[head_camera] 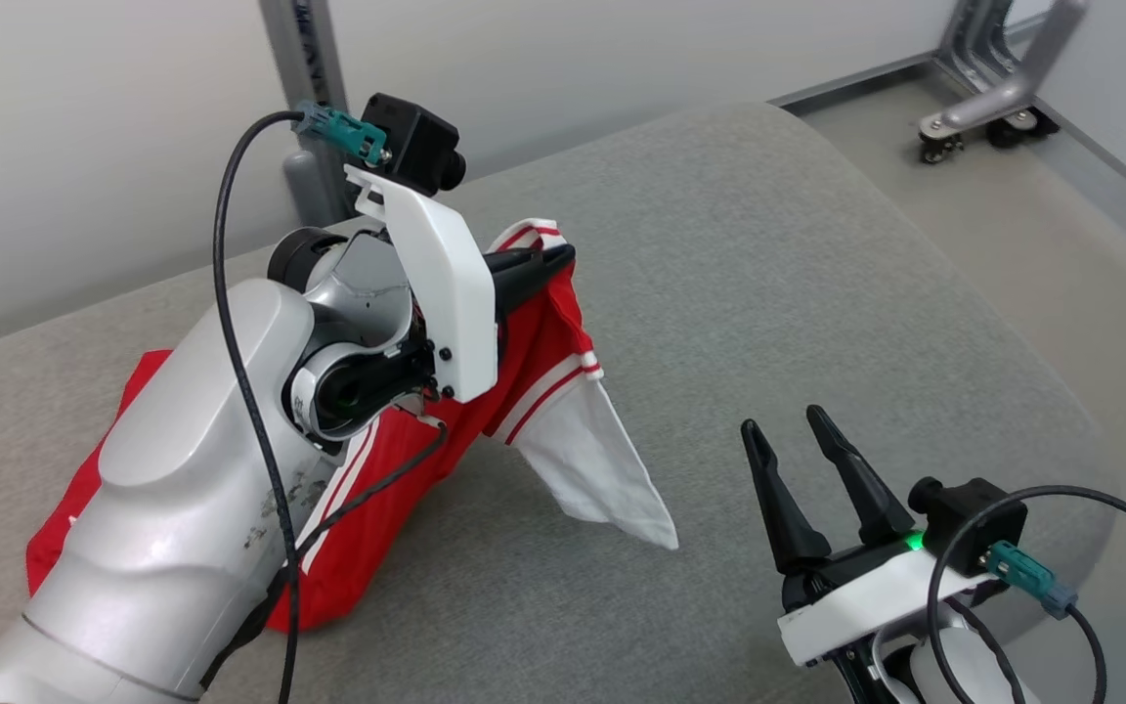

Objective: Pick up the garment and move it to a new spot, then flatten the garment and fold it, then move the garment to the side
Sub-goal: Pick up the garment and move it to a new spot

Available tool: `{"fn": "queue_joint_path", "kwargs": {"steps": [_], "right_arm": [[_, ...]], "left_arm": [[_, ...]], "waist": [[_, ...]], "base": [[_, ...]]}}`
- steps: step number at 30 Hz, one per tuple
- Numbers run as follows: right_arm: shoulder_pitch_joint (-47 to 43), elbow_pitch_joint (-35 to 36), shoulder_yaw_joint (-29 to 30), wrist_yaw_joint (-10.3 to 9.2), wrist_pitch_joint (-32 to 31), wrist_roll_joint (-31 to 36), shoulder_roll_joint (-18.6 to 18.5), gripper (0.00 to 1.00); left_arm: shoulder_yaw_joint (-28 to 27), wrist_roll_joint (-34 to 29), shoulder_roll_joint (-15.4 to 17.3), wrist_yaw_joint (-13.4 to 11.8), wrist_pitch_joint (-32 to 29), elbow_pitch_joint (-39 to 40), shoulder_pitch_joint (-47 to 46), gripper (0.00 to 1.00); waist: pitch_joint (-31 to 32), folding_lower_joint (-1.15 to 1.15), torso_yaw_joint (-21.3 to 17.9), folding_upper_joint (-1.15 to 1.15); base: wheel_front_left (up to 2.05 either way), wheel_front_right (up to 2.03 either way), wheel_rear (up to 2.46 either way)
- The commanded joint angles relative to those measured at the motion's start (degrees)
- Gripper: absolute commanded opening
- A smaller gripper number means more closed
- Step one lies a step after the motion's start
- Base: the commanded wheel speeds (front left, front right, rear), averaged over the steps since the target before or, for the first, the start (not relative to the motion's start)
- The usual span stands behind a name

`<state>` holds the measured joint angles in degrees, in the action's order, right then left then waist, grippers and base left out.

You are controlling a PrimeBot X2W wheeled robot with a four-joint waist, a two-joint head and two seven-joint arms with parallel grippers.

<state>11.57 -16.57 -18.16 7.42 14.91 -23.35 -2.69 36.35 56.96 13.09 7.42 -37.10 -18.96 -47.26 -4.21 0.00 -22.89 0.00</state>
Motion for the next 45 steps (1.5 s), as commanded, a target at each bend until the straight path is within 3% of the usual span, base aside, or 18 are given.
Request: {"fn": "queue_joint_path", "kwargs": {"steps": [1,6,14,20,21,22,29,41,45], "right_arm": [[0.93,0.45,-0.59,0.13,0.35,-0.65,-0.36,1.00],[1.59,1.32,-2.49,0.13,0.35,-2.13,-0.35,1.00],[0.75,3.45,-1.92,0.13,0.35,-3.10,-0.36,1.00],[0.93,4.12,-1.23,0.13,0.35,-3.26,-0.35,1.00],[0.89,4.09,-1.12,0.13,0.35,-3.18,-0.35,1.00],[0.87,4.03,-1.16,0.13,0.36,-3.11,-0.35,1.00],[2.13,2.32,-1.95,0.13,0.36,-2.42,-0.39,1.00],[1.17,4.25,5.90,0.13,0.36,1.19,-0.36,1.00],[0.69,4.13,7.52,0.13,0.36,2.42,-0.37,1.00]], "left_arm": [[-0.47,-0.48,-0.47,-0.11,1.49,-1.66,-1.61,0.00],[-0.16,-1.86,-3.57,-0.06,5.79,-9.05,-4.70,0.00],[3.44,-1.16,-8.25,0.07,9.86,-17.46,-10.74,0.00],[7.37,1.49,-8.93,0.09,12.26,-20.05,-12.73,0.01],[8.01,2.12,-9.03,0.09,12.47,-20.24,-12.75,0.39],[8.42,2.80,-9.01,0.09,12.84,-20.15,-12.83,0.99],[9.81,6.77,-5.15,0.09,15.03,-18.85,-13.76,1.00],[10.90,9.06,5.88,0.09,16.98,-9.10,-13.83,1.00],[11.54,10.70,7.78,0.09,16.05,-5.82,-11.67,1.00]], "waist": [[-1.61,0.00,-3.81,0.00],[-3.14,0.00,-8.08,0.00],[-6.79,0.00,-9.02,0.00],[-7.43,0.00,-9.06,0.00],[-7.35,0.00,-9.02,0.00],[-7.26,0.00,-8.97,0.00],[-5.65,0.00,-7.30,0.00],[-4.51,0.00,4.70,0.00],[-4.06,0.00,8.46,0.00]], "base": [[0.00,0.00,0.00],[0.00,0.00,0.00],[0.00,0.00,0.00],[0.00,0.00,0.00],[0.00,0.00,0.00],[0.00,0.00,0.00],[0.00,0.00,0.00],[0.00,0.00,0.00],[0.00,0.00,0.00]]}}
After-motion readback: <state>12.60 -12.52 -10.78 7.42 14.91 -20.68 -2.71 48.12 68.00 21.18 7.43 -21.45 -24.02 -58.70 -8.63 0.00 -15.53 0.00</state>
